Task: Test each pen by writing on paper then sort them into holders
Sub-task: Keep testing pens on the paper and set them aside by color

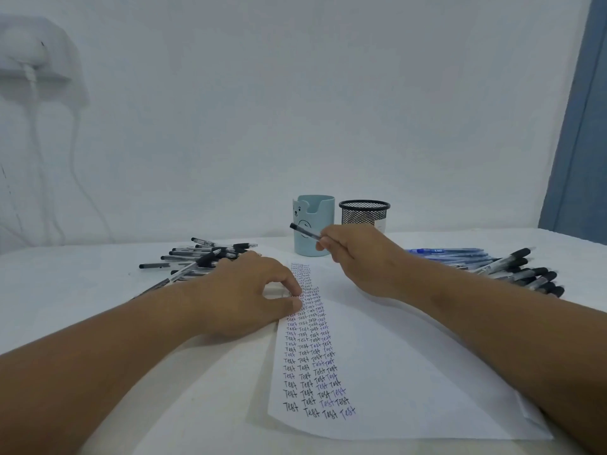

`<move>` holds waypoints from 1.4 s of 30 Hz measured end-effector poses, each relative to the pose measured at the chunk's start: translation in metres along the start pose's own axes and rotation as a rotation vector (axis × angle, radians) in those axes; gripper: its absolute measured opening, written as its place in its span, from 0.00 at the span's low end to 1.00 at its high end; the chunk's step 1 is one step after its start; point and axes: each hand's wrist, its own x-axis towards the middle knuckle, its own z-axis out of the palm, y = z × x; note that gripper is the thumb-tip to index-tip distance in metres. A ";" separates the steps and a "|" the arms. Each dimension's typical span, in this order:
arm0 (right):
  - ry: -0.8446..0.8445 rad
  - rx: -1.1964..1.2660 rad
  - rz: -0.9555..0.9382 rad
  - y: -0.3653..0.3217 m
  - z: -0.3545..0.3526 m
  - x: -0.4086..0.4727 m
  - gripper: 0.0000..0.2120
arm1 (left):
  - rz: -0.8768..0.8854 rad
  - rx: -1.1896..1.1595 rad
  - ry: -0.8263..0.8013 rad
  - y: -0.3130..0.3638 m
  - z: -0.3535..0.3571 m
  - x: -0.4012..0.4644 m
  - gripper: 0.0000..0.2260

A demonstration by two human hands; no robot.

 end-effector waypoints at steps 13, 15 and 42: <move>-0.140 -0.158 0.212 0.042 -0.108 -0.025 0.11 | -0.042 0.014 0.105 0.029 0.011 -0.001 0.24; -0.121 -0.177 0.281 0.056 -0.121 -0.042 0.11 | -0.045 0.061 0.081 0.029 0.010 -0.004 0.24; -0.252 -0.066 -0.008 -0.012 -0.042 -0.018 0.06 | -0.065 -0.114 0.297 -0.006 -0.022 0.007 0.06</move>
